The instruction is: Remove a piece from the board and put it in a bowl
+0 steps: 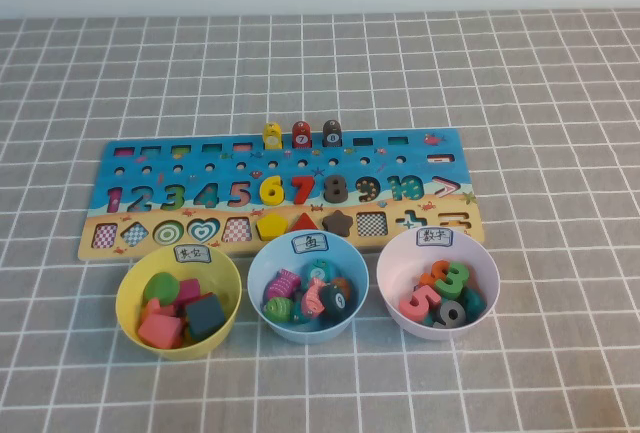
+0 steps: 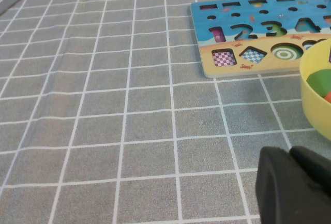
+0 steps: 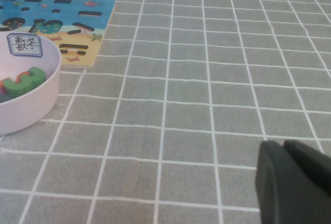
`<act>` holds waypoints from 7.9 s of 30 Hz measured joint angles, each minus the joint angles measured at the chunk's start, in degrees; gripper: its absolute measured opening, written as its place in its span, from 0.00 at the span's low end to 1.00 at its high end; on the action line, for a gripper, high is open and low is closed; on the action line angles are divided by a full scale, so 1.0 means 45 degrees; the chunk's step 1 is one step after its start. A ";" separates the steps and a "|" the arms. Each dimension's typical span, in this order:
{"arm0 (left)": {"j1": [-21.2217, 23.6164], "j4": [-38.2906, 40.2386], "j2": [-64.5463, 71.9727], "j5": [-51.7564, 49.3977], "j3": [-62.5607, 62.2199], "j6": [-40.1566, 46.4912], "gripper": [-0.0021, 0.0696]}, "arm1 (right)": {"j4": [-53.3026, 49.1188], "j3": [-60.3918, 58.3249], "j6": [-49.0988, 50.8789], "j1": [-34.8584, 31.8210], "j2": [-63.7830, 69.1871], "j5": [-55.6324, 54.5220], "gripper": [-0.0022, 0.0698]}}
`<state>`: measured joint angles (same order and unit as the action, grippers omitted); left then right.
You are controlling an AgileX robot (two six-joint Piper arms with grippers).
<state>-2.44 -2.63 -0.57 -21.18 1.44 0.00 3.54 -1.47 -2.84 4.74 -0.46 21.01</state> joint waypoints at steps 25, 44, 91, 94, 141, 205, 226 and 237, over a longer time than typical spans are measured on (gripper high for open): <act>0.0000 0.0000 0.0000 0.0000 0.0000 0.0000 0.03 | 0.0000 0.0000 0.0000 0.0000 0.0000 0.0000 0.01; 0.0000 0.1376 0.0000 0.1453 0.0000 -0.1453 0.03 | 0.0000 0.0000 0.0000 0.0000 0.0000 0.0000 0.01; -0.0109 0.5177 1.4816 -0.5340 -1.1808 0.2516 0.03 | 0.0000 0.0000 0.0000 0.0000 0.0000 0.0000 0.01; -0.0574 0.5177 1.6157 -0.5551 -1.2956 0.2644 0.03 | 0.0000 0.0000 0.0000 0.0000 0.0000 0.0000 0.01; -0.4713 0.1865 2.8232 -1.0301 -2.5313 -0.1294 0.49 | 0.0000 0.0000 0.0000 0.0000 0.0000 0.0000 0.01; -0.5599 -0.0292 2.8975 -0.9080 -2.5409 -0.0366 0.50 | 0.0000 0.0000 0.0000 0.0000 0.0000 0.0000 0.01; -0.5599 -0.0318 2.9197 -0.9324 -2.5444 -0.2150 0.50 | 0.0000 0.0000 0.0000 0.0000 0.0000 0.0000 0.01; -0.5599 -0.0199 2.9197 -0.9324 -2.5444 -0.2337 0.39 | 0.0000 0.0000 0.0000 0.0000 0.0000 0.0000 0.01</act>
<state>-27.64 -3.53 130.82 -63.13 -113.06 -10.52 3.54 -1.47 -2.84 4.74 -0.46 21.01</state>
